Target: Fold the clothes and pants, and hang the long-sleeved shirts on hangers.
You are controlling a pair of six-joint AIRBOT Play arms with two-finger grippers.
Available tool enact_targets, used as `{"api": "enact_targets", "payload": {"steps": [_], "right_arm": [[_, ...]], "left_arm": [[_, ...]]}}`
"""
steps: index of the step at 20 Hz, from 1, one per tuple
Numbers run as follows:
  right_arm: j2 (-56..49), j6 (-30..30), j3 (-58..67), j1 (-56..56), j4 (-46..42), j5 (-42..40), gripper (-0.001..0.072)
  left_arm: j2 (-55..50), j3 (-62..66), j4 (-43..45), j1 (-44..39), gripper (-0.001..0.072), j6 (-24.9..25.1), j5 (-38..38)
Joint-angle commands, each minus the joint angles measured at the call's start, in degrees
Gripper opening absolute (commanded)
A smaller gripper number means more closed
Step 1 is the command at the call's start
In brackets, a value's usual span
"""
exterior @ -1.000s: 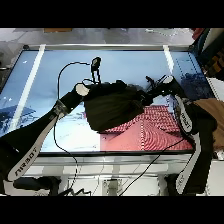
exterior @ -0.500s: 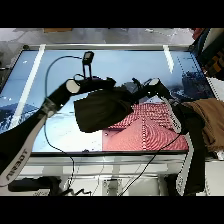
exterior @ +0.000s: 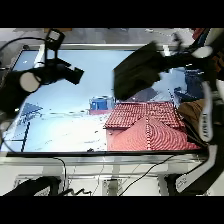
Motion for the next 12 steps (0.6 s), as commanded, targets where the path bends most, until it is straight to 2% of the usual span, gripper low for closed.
{"api": "enact_targets", "payload": {"steps": [1, 3, 6, 8, 9, 12], "right_arm": [[9.4, 13.1, 0.4, -11.6, -17.7, 1.1, 0.0047], [12.7, 18.6, 0.0, -18.4, -25.1, 3.5, 0.0047], [15.9, 25.4, -2.7, -28.3, -30.1, 7.3, 0.0047], [16.4, 31.8, -3.7, -33.1, -36.6, 16.3, 0.0046], [16.5, 34.9, -3.7, -34.6, -42.7, 21.1, 0.0046], [16.5, 35.1, -3.7, -36.5, -55.0, 27.5, 0.0047]], "left_arm": [[5.5, 0.0, 8.2, 1.0, 0.0597, 0.0, -4.1], [7.3, 0.0, 9.4, 1.0, 0.0597, 0.0, -4.5], [7.8, 0.0, 9.4, 1.0, 0.0597, 0.0, -4.5], [7.6, 0.0, 9.3, 1.0, 0.0597, 0.0, -4.4], [7.5, 0.0, 9.3, 1.0, 0.0597, 0.0, -4.4], [7.3, 0.0, 9.3, 1.0, 0.0597, 0.0, -4.5]]}}
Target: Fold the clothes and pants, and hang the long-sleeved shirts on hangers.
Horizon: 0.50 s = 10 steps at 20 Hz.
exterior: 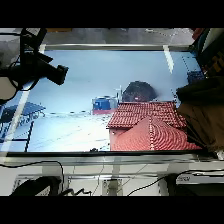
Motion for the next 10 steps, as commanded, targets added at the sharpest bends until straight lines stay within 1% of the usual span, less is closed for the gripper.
{"api": "enact_targets", "payload": {"steps": [1, 3, 4, 5, 6, 7, 10], "right_arm": [[0.6, 3.7, -0.4, -3.8, -16.5, 11.0, 0.0047], [0.8, 2.1, -0.9, -3.8, -17.7, 11.8, 0.0048], [0.7, 2.4, -1.2, -3.8, -17.7, 11.5, 0.0079], [0.6, 2.8, -1.3, -3.8, -17.7, 10.8, 0.0246], [0.4, 2.7, -1.4, -3.8, -17.7, 10.1, 0.0547], [0.4, 1.5, -1.7, -3.8, -17.7, 10.3, 0.0689], [0.4, -3.0, -1.9, -3.8, -17.2, 10.5, 0.0687]], "left_arm": [[0.0, 0.0, 0.3, 0.0, 0.0597, 0.0, -0.2], [0.0, 0.0, 0.3, 0.0, 0.0598, 0.0, -0.2], [0.0, 0.0, 0.3, 0.0, 0.0598, 0.0, -0.2], [0.0, 0.0, 0.3, 0.0, 0.0599, 0.0, -0.2], [0.0, 0.0, 0.3, 0.0, 0.0599, 0.0, -0.2], [0.0, 0.0, 0.3, 0.0, 0.0599, 0.0, -0.2], [0.0, 0.0, 0.3, 0.0, 0.0599, 0.0, -0.2]]}}
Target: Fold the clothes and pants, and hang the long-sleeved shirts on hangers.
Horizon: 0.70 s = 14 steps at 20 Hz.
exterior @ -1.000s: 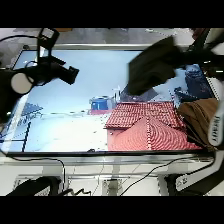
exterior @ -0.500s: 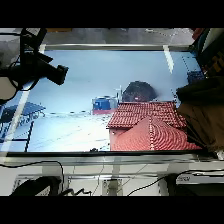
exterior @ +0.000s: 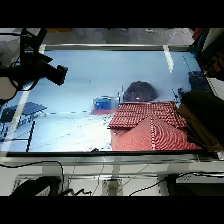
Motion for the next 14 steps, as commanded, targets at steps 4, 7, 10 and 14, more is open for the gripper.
{"api": "enact_targets", "payload": {"steps": [4, 7, 10, 14], "right_arm": [[0.0, -10.3, -0.3, -0.1, 3.1, 0.8, 0.0083], [0.2, -13.4, -0.3, 0.4, 7.8, 0.8, 0.0047], [0.7, -15.4, -0.2, 4.9, 11.5, 0.4, 0.0047], [2.4, -16.8, -0.2, 16.5, 11.5, -2.0, 0.0047]], "left_arm": [[0.0, 0.0, 0.0, 0.0, 0.0599, 0.0, 0.0], [0.0, 0.0, 0.0, 0.0, 0.0599, 0.0, 0.0], [0.0, 0.0, 0.0, 0.0, 0.0599, 0.0, 0.0], [0.0, 0.0, 0.0, 0.0, 0.0599, 0.0, 0.0]]}}
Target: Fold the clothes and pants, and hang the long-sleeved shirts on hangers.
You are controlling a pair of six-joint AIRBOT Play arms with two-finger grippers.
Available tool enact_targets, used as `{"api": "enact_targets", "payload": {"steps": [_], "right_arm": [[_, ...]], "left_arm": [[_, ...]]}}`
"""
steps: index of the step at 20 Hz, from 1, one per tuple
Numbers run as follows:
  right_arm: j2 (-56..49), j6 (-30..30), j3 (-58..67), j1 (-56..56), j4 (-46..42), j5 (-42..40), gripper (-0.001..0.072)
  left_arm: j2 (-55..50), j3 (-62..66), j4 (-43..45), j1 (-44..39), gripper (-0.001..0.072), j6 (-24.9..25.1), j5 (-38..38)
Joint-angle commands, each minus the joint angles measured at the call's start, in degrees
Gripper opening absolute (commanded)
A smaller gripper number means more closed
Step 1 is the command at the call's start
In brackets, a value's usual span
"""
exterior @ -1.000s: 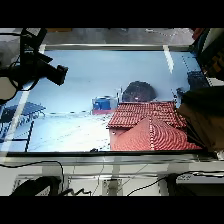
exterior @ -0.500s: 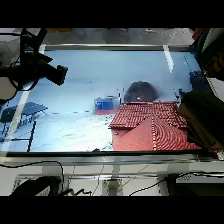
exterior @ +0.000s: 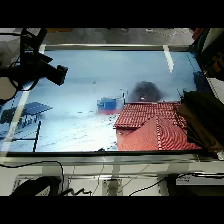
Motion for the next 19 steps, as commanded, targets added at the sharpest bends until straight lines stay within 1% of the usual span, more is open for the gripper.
{"api": "enact_targets", "payload": {"steps": [1, 5, 7, 8, 9, 12, 14, 16, 17, 19], "right_arm": [[1.5, -3.0, 0.0, 10.3, 1.8, -3.3, 0.0047], [4.3, -5.7, 0.0, 25.9, 1.9, -13.0, 0.0047], [6.3, -9.1, 0.0, 34.2, 1.6, -17.8, 0.0047], [7.1, -11.3, 0.0, 37.5, 0.7, -19.0, 0.0047], [7.9, -11.8, 0.0, 39.9, 0.0, -19.2, 0.0047], [11.6, -11.8, -2.0, 41.1, -0.6, -18.0, 0.0047], [16.6, -11.8, -7.4, 40.8, -0.4, -17.8, 0.0047], [22.3, -11.8, -14.8, 40.8, 2.8, -17.6, 0.0047], [24.9, -12.1, -18.5, 40.8, 3.9, -18.8, 0.0047], [28.0, -13.6, -23.7, 40.8, 3.3, -20.9, 0.0047]], "left_arm": [[0.0, 0.0, 0.0, 0.0, 0.0599, 0.0, 0.0], [0.0, 0.0, 0.0, 0.0, 0.0599, 0.0, 0.0], [0.0, 0.0, 0.0, 0.0, 0.0599, 0.0, 0.0], [0.0, 0.0, 0.0, 0.0, 0.0599, 0.0, 0.0], [0.0, 0.0, 0.0, 0.0, 0.0599, 0.0, 0.0], [0.0, 0.0, 0.0, 0.0, 0.0599, 0.0, 0.0], [0.0, 0.0, 0.0, 0.0, 0.0599, 0.0, 0.0], [0.0, 0.0, 0.0, 0.0, 0.0599, 0.0, 0.0], [0.0, 0.0, 0.0, 0.0, 0.0599, 0.0, 0.0], [0.0, 0.0, 0.0, 0.0, 0.0599, 0.0, 0.0]]}}
